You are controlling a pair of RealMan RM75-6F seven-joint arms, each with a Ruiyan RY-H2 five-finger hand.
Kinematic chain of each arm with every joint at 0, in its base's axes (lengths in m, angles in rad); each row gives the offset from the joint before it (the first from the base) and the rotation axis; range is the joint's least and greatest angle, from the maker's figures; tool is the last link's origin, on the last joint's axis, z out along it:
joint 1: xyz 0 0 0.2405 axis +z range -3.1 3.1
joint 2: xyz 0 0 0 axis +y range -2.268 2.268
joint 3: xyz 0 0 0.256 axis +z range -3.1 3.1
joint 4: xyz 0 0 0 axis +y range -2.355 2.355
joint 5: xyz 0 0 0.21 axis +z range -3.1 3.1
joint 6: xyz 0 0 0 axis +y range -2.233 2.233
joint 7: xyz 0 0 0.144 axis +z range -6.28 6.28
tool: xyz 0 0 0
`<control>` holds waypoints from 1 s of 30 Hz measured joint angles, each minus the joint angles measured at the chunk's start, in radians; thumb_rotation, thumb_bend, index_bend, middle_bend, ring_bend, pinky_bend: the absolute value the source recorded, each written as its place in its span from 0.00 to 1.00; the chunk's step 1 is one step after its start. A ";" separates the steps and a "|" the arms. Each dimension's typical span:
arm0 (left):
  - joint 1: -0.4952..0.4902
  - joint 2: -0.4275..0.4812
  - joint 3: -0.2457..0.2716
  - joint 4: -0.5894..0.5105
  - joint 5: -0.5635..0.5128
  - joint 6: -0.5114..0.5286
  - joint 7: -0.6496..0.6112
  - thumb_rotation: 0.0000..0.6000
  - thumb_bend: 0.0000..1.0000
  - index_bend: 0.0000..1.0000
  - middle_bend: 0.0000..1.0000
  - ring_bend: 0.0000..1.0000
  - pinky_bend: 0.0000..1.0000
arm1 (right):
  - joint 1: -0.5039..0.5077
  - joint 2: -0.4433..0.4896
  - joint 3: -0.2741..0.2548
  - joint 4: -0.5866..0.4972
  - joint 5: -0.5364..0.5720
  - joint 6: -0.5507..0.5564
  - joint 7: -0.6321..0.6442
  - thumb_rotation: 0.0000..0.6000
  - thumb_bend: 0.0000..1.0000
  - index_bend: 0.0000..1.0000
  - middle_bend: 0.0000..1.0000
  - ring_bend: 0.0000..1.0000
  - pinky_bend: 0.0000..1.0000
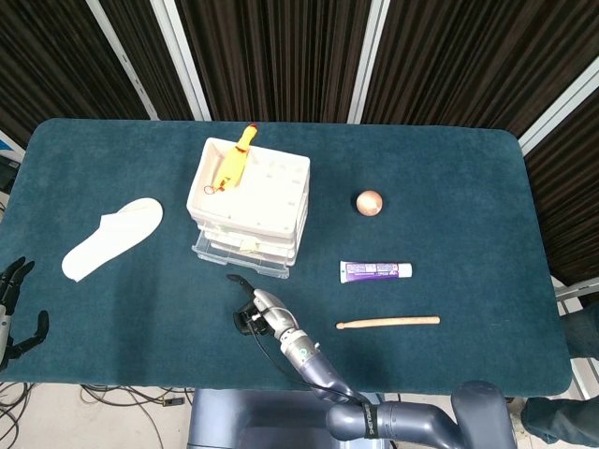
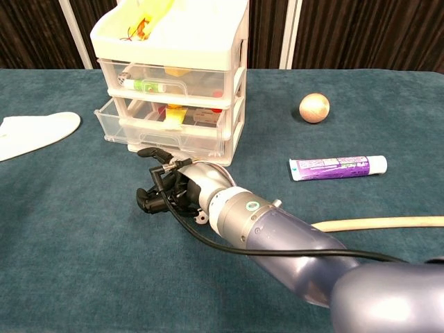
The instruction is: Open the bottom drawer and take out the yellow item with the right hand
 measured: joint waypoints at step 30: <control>-0.003 0.007 0.006 -0.013 -0.004 -0.015 0.002 1.00 0.51 0.02 0.00 0.00 0.00 | -0.039 0.166 -0.013 -0.265 -0.032 0.169 -0.399 1.00 0.59 0.09 0.98 1.00 1.00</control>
